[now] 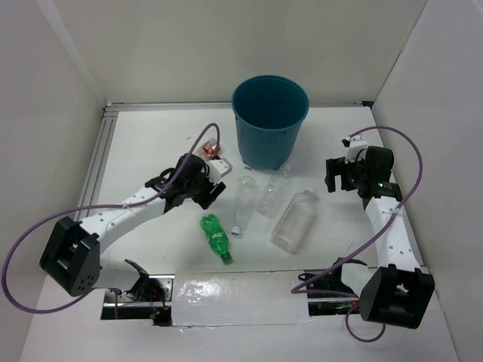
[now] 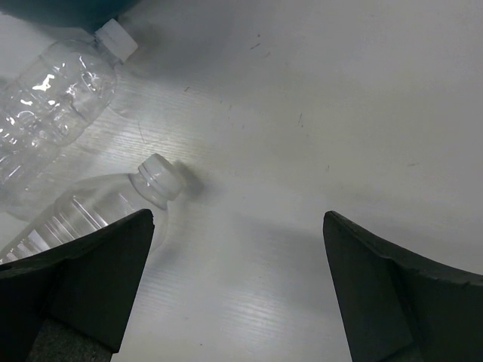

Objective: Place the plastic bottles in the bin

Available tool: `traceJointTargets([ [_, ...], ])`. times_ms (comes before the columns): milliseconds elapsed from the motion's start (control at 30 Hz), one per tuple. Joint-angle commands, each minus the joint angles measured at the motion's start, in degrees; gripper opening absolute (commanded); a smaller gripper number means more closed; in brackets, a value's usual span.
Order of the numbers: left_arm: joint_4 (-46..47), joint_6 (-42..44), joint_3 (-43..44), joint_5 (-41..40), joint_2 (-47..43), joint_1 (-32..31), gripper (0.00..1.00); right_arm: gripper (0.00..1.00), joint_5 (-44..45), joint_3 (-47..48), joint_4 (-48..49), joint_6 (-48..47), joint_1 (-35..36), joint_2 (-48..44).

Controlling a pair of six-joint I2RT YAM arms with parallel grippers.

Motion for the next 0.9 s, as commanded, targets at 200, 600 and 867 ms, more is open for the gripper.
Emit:
traceJointTargets([
  [200, 3.8, 6.7, 3.6, -13.3, 7.8, -1.6, 0.83, 1.0, -3.0, -0.9, -1.2, -3.7, -0.3, -0.8],
  [600, 9.1, 10.1, 5.4, -19.3, 17.0, 2.9, 0.86, 1.0, -4.6, -1.5, -2.8, -5.6, -0.3, -0.8],
  [867, 7.1, 7.0, 6.5, -17.2, 22.5, 4.2, 0.74, 1.0, -4.6, -1.0, -3.4, -6.8, -0.3, -0.8],
])
